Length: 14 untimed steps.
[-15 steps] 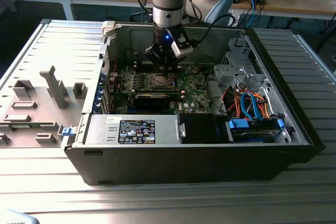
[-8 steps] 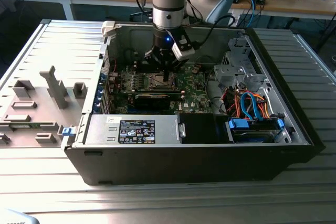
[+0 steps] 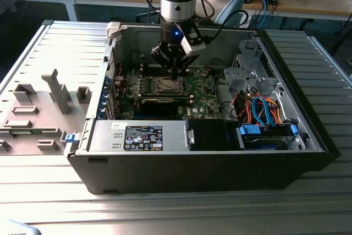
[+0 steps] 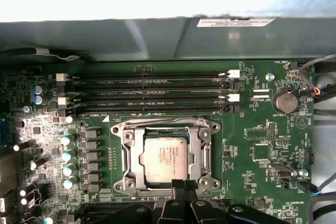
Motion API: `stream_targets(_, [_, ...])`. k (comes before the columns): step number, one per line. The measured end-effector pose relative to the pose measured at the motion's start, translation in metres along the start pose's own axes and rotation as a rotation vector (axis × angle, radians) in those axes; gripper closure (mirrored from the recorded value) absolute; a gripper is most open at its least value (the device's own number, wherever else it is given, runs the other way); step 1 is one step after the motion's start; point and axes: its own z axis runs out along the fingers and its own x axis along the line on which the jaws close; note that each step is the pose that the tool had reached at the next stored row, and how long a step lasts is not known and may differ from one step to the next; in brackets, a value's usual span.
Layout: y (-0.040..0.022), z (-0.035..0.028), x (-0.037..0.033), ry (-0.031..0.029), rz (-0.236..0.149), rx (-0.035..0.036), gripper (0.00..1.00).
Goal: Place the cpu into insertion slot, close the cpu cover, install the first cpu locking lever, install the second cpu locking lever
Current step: 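Install the first cpu locking lever, then install the second cpu locking lever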
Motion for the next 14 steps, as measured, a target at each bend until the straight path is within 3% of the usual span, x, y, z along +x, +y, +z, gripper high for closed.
stream_targets(11, [-0.0009, -0.0015, -0.0001, 0.0002, 0.000, 0.0004, 0.89])
stream_targets(14, [-0.0107, 0.0011, -0.0002, 0.0000, 0.000, -0.0001, 0.89])
